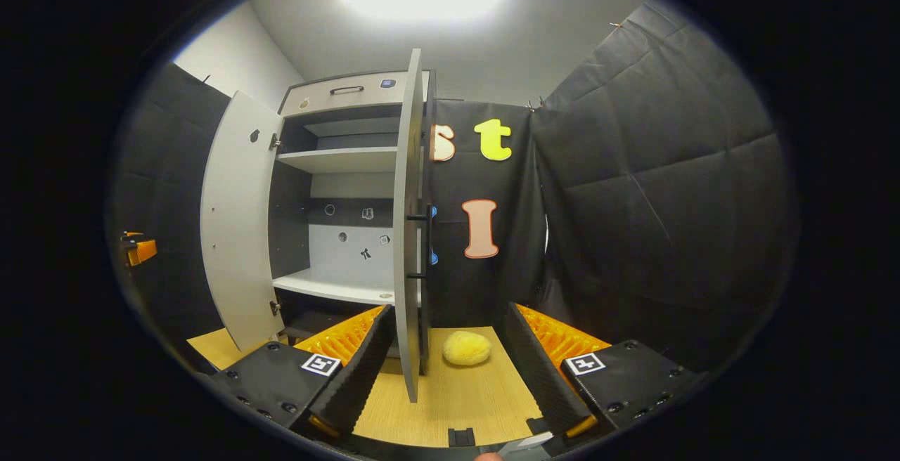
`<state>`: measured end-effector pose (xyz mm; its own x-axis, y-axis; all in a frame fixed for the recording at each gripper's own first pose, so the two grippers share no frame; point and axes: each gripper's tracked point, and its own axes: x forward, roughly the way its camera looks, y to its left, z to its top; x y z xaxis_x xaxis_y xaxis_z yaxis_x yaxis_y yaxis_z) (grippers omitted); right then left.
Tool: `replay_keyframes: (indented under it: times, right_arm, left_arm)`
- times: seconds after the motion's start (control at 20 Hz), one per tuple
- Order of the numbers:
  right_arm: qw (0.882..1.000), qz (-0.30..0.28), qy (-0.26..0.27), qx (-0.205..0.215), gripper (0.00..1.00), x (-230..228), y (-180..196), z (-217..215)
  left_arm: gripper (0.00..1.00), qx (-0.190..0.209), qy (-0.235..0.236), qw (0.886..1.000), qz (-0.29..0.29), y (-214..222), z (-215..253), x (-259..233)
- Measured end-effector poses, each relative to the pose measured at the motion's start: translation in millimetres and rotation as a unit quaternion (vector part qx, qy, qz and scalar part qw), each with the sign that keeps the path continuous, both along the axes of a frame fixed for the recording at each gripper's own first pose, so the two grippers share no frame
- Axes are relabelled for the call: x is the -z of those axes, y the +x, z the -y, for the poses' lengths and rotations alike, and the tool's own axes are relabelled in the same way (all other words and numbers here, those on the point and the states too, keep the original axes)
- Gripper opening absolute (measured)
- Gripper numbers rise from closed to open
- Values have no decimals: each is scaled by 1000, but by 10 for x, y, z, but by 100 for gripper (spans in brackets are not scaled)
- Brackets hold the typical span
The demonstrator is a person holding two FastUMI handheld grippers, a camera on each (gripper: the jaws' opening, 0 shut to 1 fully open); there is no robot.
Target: Open the right door of the double-door shoe cabinet with the right hand, and open the left door with the left hand.
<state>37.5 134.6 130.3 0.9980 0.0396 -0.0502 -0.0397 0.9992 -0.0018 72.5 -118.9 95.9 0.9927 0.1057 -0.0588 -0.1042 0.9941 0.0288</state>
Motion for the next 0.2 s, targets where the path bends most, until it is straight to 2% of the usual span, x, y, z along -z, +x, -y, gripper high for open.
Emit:
replay_keyframes:
  times: [0.2]
  right_arm:
    - [1000, 7, -1, -2, 100, -45, 25, -29]
  left_arm:
    - [87, -3, 1, 1000, 1, -17, -35, -14]
